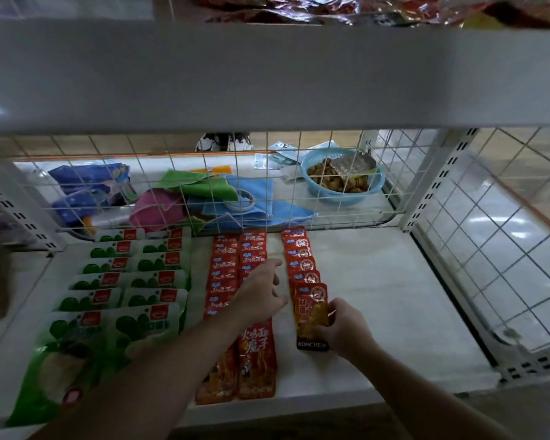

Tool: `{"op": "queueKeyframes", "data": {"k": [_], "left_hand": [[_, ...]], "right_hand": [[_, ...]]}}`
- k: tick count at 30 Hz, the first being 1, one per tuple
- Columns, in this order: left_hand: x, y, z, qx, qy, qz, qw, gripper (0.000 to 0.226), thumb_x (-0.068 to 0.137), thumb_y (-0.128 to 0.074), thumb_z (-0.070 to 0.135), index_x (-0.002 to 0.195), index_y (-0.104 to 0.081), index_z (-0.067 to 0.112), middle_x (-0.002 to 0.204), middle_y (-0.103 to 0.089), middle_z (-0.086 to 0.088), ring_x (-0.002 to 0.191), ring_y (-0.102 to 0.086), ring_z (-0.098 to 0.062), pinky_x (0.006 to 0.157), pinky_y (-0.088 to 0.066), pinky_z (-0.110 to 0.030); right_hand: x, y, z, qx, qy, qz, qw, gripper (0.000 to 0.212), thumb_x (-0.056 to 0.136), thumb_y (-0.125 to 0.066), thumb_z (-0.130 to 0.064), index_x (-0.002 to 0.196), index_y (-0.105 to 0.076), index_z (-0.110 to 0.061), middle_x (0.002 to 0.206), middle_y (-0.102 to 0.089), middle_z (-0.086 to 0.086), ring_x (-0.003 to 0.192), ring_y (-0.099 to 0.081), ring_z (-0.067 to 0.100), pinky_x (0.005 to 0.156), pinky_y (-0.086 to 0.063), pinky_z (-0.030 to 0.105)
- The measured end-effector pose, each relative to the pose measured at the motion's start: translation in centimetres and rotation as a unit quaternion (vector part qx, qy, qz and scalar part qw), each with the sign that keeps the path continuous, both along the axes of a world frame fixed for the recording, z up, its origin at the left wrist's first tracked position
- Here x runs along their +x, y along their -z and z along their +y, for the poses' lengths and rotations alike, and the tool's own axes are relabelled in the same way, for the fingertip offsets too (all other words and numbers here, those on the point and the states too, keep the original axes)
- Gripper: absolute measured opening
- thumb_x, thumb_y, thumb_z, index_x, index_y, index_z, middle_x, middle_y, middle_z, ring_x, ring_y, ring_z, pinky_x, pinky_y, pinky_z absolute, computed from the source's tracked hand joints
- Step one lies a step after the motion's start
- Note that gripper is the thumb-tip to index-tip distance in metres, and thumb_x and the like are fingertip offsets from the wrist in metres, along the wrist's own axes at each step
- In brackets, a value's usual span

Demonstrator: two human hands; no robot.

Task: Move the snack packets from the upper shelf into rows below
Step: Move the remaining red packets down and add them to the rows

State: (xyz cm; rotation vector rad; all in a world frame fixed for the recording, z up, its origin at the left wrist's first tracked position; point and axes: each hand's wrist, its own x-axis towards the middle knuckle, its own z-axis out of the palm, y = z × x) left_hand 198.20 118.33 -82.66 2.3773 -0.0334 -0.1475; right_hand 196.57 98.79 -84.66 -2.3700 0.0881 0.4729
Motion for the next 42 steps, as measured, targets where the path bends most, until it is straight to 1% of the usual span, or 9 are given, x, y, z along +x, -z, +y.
{"op": "queueKeyframes", "data": {"k": [5, 8, 19, 23, 25, 29, 34, 38, 42], "left_hand": [[-0.1, 0.0, -0.2, -0.002, 0.003, 0.003, 1.0, 0.077, 0.083, -0.076, 0.013, 0.148, -0.036, 0.018, 0.107, -0.052, 0.005, 0.083, -0.062, -0.01, 0.064, -0.049, -0.016], [-0.2, 0.0, -0.2, -0.003, 0.007, 0.006, 1.0, 0.076, 0.084, -0.076, 0.014, 0.148, -0.036, 0.019, 0.107, -0.051, 0.005, 0.084, -0.062, -0.01, 0.069, -0.052, -0.018], [-0.2, -0.1, -0.2, 0.007, 0.013, 0.0, 1.0, 0.072, 0.085, -0.075, 0.015, 0.146, -0.038, 0.019, 0.108, -0.052, 0.004, 0.086, -0.062, -0.012, 0.074, -0.056, -0.024], [-1.0, -1.1, -0.6, 0.009, 0.009, -0.03, 0.999, 0.066, 0.088, -0.073, 0.02, 0.145, -0.041, 0.014, 0.108, -0.052, 0.003, 0.086, -0.056, -0.01, 0.07, -0.05, -0.019], [-1.5, -2.0, -0.6, 0.0, -0.004, -0.036, 0.999, 0.063, 0.09, -0.071, 0.024, 0.145, -0.041, 0.016, 0.116, -0.053, 0.001, 0.093, -0.054, -0.009, 0.075, -0.048, -0.019], [-3.2, -4.4, -0.3, -0.005, -0.03, -0.042, 0.999, 0.056, 0.094, -0.064, 0.033, 0.145, -0.042, 0.023, 0.139, -0.049, 0.0, 0.122, -0.048, -0.013, 0.097, -0.044, -0.027], [-5.6, -8.2, 0.8, 0.106, -0.026, -0.105, 0.989, 0.049, 0.097, -0.052, 0.048, 0.141, -0.042, 0.03, 0.143, -0.047, 0.006, 0.131, -0.043, -0.014, 0.108, -0.041, -0.038], [-7.8, -11.3, 1.4, 0.184, -0.035, -0.149, 0.971, 0.053, 0.097, -0.045, 0.052, 0.145, -0.038, 0.029, 0.153, -0.039, 0.005, 0.142, -0.033, -0.017, 0.117, -0.03, -0.041], [-10.1, -14.7, 1.4, 0.228, -0.021, -0.197, 0.953, 0.056, 0.095, -0.046, 0.054, 0.145, -0.035, 0.03, 0.149, -0.041, 0.004, 0.138, -0.035, -0.017, 0.115, -0.033, -0.04]], "right_hand": [[-0.2, 0.4, -0.1, -0.048, -0.02, -0.07, 0.996, 0.05, 0.081, -0.078, -0.034, 0.123, -0.055, -0.017, 0.107, -0.064, 0.0, 0.094, -0.064, 0.014, 0.082, -0.06, 0.032], [-0.2, 0.4, 0.0, -0.054, -0.025, -0.072, 0.996, 0.054, 0.082, -0.076, -0.037, 0.129, -0.056, -0.019, 0.109, -0.064, 0.001, 0.094, -0.065, 0.015, 0.083, -0.06, 0.035], [-0.1, 0.0, 0.3, -0.046, -0.023, -0.052, 0.997, 0.056, 0.088, -0.072, -0.034, 0.136, -0.053, -0.015, 0.116, -0.066, 0.006, 0.101, -0.066, 0.018, 0.088, -0.058, 0.033], [-0.3, -1.7, 0.2, -0.089, -0.019, -0.102, 0.991, 0.061, 0.09, -0.068, -0.037, 0.142, -0.049, -0.011, 0.124, -0.063, 0.01, 0.108, -0.063, 0.019, 0.092, -0.055, 0.032], [-0.3, -3.0, 0.2, -0.1, -0.011, -0.127, 0.987, 0.06, 0.091, -0.067, -0.038, 0.142, -0.049, -0.012, 0.125, -0.063, 0.01, 0.108, -0.064, 0.019, 0.091, -0.056, 0.035], [-1.0, -6.2, -0.1, -0.121, -0.017, -0.167, 0.978, 0.058, 0.094, -0.06, -0.045, 0.142, -0.047, -0.015, 0.131, -0.06, 0.01, 0.115, -0.06, 0.022, 0.092, -0.053, 0.036], [-2.8, -10.5, -0.2, -0.183, -0.054, -0.23, 0.954, 0.061, 0.096, -0.05, -0.053, 0.147, -0.04, -0.02, 0.144, -0.052, 0.005, 0.133, -0.047, 0.021, 0.104, -0.045, 0.035], [-4.7, -14.4, 0.5, -0.219, -0.09, -0.252, 0.938, 0.066, 0.097, -0.04, -0.06, 0.151, -0.031, -0.024, 0.155, -0.038, 0.001, 0.145, -0.03, 0.02, 0.118, -0.028, 0.038], [-6.8, -17.9, 0.9, -0.237, -0.123, -0.274, 0.924, 0.068, 0.097, -0.035, -0.062, 0.154, -0.023, -0.027, 0.161, -0.028, 0.002, 0.149, -0.02, 0.022, 0.122, -0.015, 0.041]]}}
